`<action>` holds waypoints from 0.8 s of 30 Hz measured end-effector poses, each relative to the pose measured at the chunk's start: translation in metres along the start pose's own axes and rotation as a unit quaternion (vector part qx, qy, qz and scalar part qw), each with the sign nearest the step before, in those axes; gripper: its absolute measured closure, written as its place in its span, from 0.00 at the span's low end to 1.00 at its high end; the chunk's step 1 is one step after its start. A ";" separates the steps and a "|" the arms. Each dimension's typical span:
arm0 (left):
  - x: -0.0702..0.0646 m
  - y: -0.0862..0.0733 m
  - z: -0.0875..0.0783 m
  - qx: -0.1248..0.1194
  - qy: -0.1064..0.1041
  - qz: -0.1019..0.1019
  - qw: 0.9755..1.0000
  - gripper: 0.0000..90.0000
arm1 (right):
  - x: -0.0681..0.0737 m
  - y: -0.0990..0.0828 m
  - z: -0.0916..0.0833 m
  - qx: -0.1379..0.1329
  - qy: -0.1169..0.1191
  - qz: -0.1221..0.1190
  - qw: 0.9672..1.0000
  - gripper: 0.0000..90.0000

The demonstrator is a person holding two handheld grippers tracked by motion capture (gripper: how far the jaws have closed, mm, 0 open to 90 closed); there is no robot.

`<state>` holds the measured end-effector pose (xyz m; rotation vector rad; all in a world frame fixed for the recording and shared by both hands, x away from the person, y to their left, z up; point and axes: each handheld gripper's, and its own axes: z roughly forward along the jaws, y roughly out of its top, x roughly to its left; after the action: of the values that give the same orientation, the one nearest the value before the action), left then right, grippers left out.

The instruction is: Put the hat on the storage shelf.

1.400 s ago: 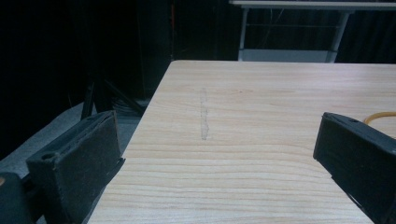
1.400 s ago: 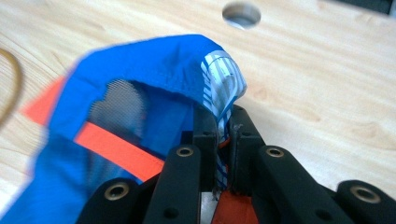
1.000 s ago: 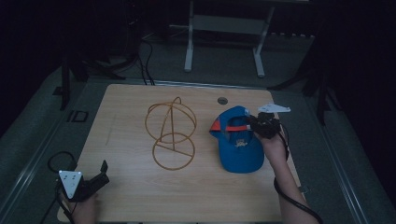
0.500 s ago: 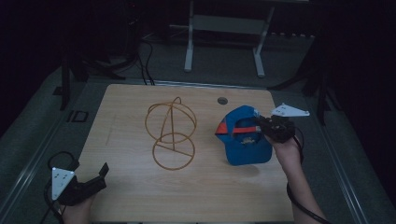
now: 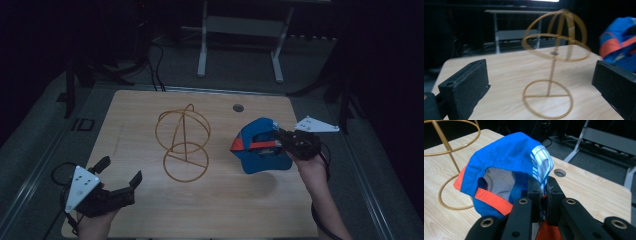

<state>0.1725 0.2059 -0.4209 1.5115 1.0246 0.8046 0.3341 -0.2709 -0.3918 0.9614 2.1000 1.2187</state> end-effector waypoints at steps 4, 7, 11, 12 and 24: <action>-0.022 0.017 0.010 0.003 -0.030 0.026 0.999 0.01 | 0.004 0.004 -0.005 -0.005 -0.001 -0.006 1.000 0.94; -0.035 0.026 0.020 0.007 -0.049 0.035 0.998 0.01 | 0.006 0.005 -0.008 -0.009 0.003 -0.005 1.000 0.94; -0.053 0.034 0.033 0.008 -0.074 0.035 0.997 0.01 | 0.009 0.003 -0.012 -0.011 0.006 -0.005 1.000 0.94; -0.059 0.036 0.037 0.012 -0.079 0.040 0.996 0.01 | 0.010 0.003 -0.013 -0.010 0.007 -0.006 1.000 0.93; -0.106 0.055 0.080 0.029 -0.137 0.077 0.987 0.01 | 0.017 0.003 -0.023 -0.024 0.023 -0.012 0.999 0.93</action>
<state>0.2118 0.0746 -0.3772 1.7137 0.7396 0.6530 0.3077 -0.2685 -0.3801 0.8921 2.1029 1.2846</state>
